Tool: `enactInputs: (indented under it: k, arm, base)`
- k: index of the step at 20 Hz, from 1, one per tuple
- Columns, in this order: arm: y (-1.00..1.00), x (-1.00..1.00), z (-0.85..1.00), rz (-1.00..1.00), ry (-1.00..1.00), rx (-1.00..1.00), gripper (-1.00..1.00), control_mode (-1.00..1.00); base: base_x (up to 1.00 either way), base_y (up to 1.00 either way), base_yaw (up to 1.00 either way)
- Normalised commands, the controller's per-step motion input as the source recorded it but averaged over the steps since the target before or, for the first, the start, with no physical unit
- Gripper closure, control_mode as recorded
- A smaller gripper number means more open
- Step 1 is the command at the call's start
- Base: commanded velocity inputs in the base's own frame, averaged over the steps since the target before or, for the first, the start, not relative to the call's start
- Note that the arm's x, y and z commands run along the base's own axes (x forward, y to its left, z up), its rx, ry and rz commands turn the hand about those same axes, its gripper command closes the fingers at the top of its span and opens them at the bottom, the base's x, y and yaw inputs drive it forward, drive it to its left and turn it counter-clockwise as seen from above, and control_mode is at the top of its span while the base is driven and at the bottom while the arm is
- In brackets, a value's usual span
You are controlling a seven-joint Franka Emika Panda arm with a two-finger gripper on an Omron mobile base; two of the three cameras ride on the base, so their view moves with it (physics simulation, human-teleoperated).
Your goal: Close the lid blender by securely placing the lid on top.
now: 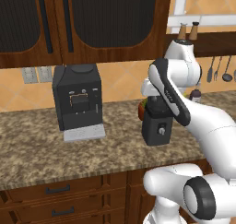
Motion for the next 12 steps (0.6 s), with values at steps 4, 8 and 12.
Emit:
enactInputs:
  k: [4, 8, 12]
  arm:
    - [0.00, -0.20, 0.00, 0.00, 0.00, 0.00, -1.00, -1.00]
    - [0.00, -0.43, 0.00, 0.00, 0.00, 0.00, -1.00, -1.00]
    - [0.00, -0.42, 0.00, 0.00, 0.00, 0.00, -1.00, -1.00]
  base:
    - [0.00, 0.00, 0.00]
    - [0.00, 0.00, 0.00]
    - [0.00, 0.00, 0.00]
